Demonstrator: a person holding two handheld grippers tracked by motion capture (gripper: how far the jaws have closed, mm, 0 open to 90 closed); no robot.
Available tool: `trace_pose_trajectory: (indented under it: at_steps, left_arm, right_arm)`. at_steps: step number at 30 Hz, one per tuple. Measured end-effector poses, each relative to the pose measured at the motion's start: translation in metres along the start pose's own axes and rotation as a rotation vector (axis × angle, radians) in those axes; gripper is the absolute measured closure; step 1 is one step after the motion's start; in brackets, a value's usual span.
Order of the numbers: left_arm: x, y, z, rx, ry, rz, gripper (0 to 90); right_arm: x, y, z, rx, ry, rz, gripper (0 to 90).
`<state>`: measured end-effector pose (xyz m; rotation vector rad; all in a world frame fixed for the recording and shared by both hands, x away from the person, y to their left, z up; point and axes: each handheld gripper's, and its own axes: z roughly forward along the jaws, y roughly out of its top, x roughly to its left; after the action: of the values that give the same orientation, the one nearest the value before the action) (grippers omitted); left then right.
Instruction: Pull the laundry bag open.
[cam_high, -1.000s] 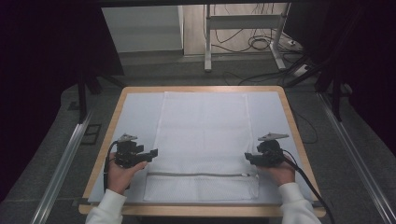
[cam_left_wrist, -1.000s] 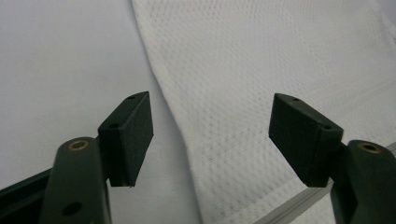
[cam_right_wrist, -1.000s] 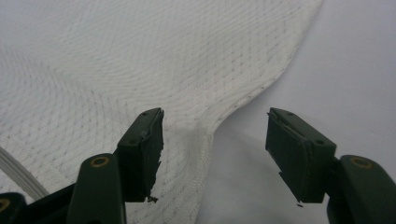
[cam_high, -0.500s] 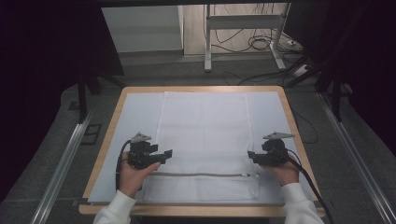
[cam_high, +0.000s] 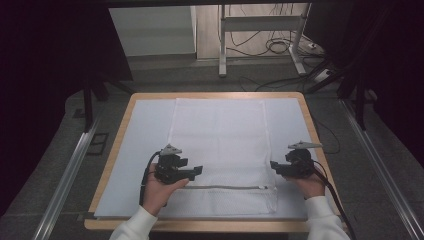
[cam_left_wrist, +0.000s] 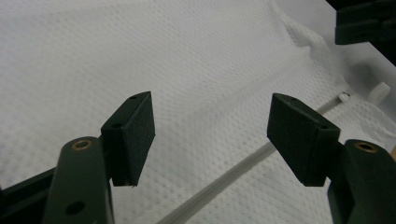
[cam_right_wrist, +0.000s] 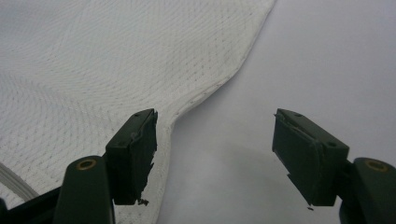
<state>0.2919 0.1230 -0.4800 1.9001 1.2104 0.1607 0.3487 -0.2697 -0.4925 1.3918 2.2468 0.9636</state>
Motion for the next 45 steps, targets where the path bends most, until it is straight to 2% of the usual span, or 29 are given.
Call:
trace_pose_trajectory:
  at_steps: [15,20,25,32,42,45]
  left_arm:
    - [-0.025,0.0,0.022,0.045,-0.052,0.037,32.9]
    - [-0.033,0.003,0.021,0.039,-0.052,0.061,33.9]
    - [-0.043,0.003,0.031,0.061,-0.058,0.083,33.5]
    - [-0.057,0.004,0.047,0.086,-0.088,0.097,32.5]
    - [-0.066,0.004,0.055,0.099,-0.091,0.105,34.1]
    - [-0.074,0.004,0.059,0.11,-0.104,0.122,33.9]
  right_arm:
    - [-0.001,0.001,-0.002,-0.014,0.005,0.008,30.1]
    - [-0.001,0.002,-0.004,-0.026,0.007,0.008,30.1]
    - [0.0,0.001,-0.004,-0.02,0.008,0.0,29.9]
    - [-0.001,0.001,-0.006,-0.03,0.006,0.006,29.9]
    - [0.0,0.001,-0.004,-0.025,-0.001,0.0,29.9]
    - [0.001,0.001,-0.004,-0.025,-0.002,0.0,29.9]
